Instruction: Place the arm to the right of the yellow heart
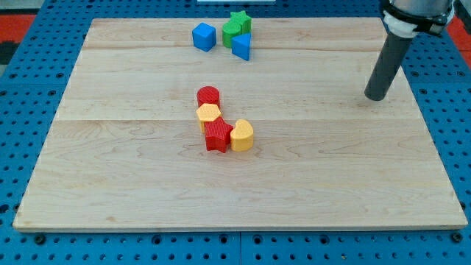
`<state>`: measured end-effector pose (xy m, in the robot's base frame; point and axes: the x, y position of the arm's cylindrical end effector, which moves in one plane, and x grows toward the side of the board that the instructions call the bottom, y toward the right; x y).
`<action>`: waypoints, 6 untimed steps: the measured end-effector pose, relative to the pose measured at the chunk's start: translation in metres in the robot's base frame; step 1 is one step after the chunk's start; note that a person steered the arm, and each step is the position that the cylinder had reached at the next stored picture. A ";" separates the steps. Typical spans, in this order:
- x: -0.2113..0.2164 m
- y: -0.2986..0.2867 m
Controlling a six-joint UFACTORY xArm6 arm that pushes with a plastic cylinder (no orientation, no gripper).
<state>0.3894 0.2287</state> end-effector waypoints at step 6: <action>0.011 0.016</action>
